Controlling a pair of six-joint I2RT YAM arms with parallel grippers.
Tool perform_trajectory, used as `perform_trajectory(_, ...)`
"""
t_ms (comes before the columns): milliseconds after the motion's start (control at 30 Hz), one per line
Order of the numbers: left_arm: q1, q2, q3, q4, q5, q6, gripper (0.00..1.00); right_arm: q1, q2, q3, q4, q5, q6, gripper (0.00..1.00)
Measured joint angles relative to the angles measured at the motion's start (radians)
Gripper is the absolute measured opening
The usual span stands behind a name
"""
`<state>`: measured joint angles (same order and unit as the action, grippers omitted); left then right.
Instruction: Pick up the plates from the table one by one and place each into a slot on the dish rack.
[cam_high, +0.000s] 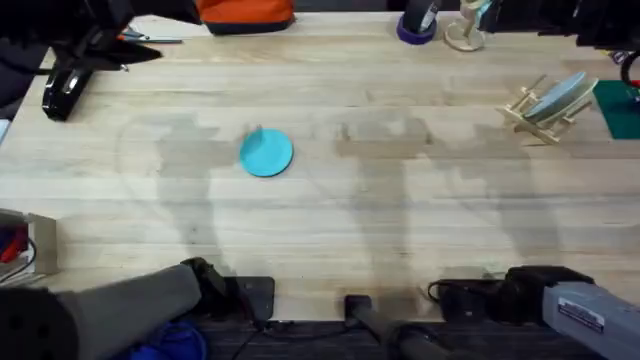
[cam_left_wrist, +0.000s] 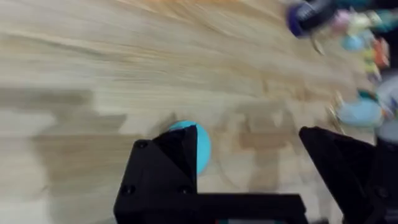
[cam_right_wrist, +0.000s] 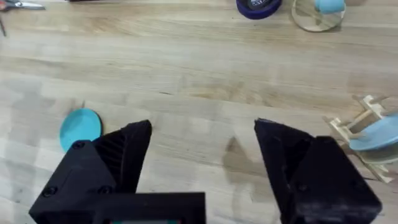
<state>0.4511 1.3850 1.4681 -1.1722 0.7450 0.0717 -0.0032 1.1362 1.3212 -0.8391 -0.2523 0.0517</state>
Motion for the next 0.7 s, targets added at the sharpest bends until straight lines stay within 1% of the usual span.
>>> perform_trajectory(100, -0.001, 0.031, 0.000, -0.030, 0.066, 0.091, 0.993, 0.000, 0.000, 0.000, 0.000, 0.000, 0.000, 0.995)
perform_trajectory(200, -0.001, 0.055, 0.000, -0.045, 0.100, 0.143, 0.993, 0.000, 0.000, 0.000, 0.000, 0.000, 0.000, 0.995)
perform_trajectory(300, -0.001, 0.076, 0.000, -0.068, 0.117, 0.170, 0.993, 0.000, 0.000, 0.000, 0.000, 0.000, 0.000, 0.995)
perform_trajectory(433, -0.001, 0.101, 0.000, -0.094, 0.127, 0.188, 0.993, 0.000, 0.000, 0.000, 0.000, 0.000, 0.000, 0.993)
perform_trajectory(467, -0.001, 0.105, 0.000, -0.100, 0.127, 0.192, 0.980, 0.000, 0.000, 0.000, 0.000, 0.000, 0.000, 0.995)
perform_trajectory(500, -0.001, 0.107, 0.000, -0.104, 0.128, 0.195, 0.940, 0.000, 0.000, 0.000, 0.000, 0.000, 0.000, 0.995)
perform_trajectory(567, -0.001, 0.109, 0.000, -0.113, 0.126, 0.200, 0.801, 0.000, 0.000, 0.000, 0.000, 0.000, 0.000, 0.995)
perform_trajectory(600, -0.001, 0.108, 0.001, -0.117, 0.125, 0.205, 0.716, 0.000, 0.000, 0.000, 0.000, 0.000, 0.000, 0.995)
perform_trajectory(633, -0.001, 0.109, 0.001, -0.199, 0.119, 0.276, 0.040, 0.000, 0.000, 0.000, 0.000, 0.000, 0.000, 0.993)
perform_trajectory(700, -0.001, 0.108, 0.001, -0.231, 0.119, 0.310, 0.040, 0.000, 0.000, 0.000, 0.000, 0.000, 0.000, 0.994)
